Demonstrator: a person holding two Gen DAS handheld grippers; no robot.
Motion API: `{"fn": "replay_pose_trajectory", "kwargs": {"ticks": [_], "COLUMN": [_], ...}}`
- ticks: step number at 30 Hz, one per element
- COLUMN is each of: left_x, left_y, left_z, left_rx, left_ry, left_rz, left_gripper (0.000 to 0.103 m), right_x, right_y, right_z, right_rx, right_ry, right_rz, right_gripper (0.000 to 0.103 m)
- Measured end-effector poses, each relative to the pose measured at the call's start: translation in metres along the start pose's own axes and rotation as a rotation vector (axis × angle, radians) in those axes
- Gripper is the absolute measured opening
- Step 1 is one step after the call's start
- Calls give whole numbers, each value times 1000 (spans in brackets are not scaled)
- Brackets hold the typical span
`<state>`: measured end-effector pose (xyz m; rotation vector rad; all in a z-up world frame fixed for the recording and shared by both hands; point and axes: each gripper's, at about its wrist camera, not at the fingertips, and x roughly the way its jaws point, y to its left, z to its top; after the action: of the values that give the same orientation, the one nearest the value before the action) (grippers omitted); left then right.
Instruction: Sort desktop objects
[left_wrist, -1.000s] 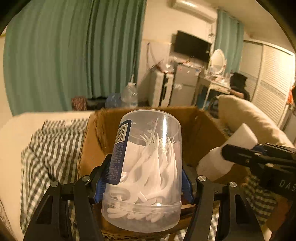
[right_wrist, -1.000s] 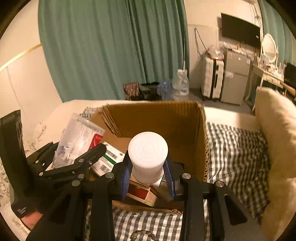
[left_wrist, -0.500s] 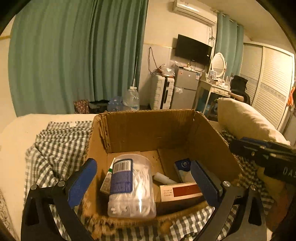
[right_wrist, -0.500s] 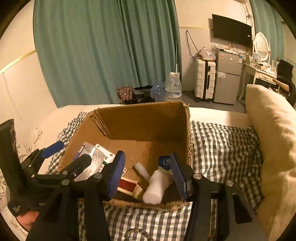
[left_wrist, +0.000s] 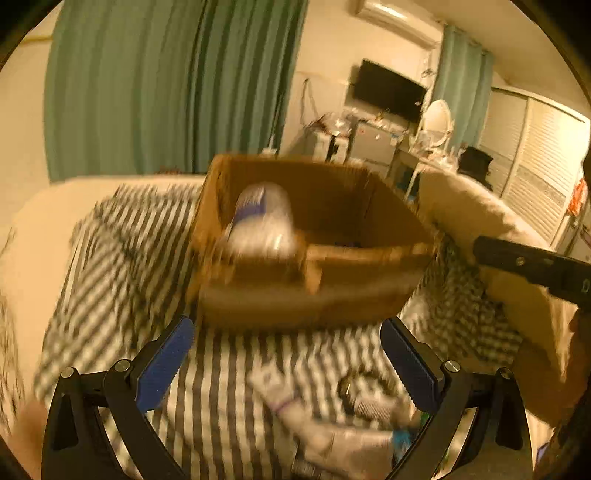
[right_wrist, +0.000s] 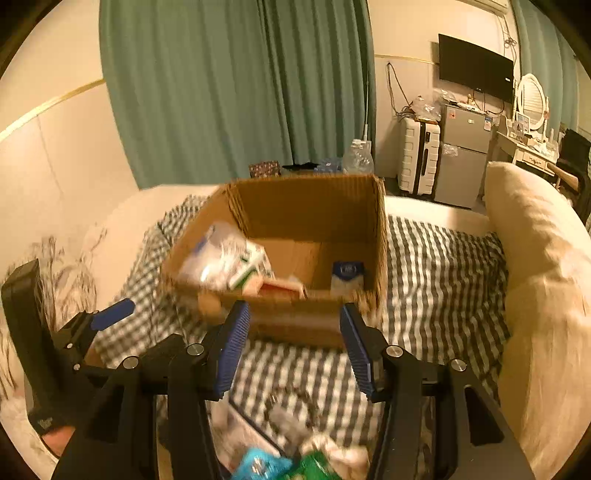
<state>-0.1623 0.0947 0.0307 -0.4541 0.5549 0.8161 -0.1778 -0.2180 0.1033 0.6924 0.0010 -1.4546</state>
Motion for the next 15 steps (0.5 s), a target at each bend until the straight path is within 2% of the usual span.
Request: {"fn": "replay_pose_trajectory", "kwargs": {"ticks": [5,10,15], "left_x": [-2,-4,-2], "left_y": [6,-4,-17], "left_z": [-32,-52,-73], "left_rx": [-38,-61,-33], "left_ry": [49,63,84], "left_rz": [48,35,49], "left_gripper": [103,103,103], "right_x": [3,3,7], "right_y": [-9,-15,-13], "right_z": [-41,-74,-103], "right_rx": [31,55,64], "right_ry": [78,139,200], "right_rz": [-22,-18,-11], "right_gripper": [51,51,51]}}
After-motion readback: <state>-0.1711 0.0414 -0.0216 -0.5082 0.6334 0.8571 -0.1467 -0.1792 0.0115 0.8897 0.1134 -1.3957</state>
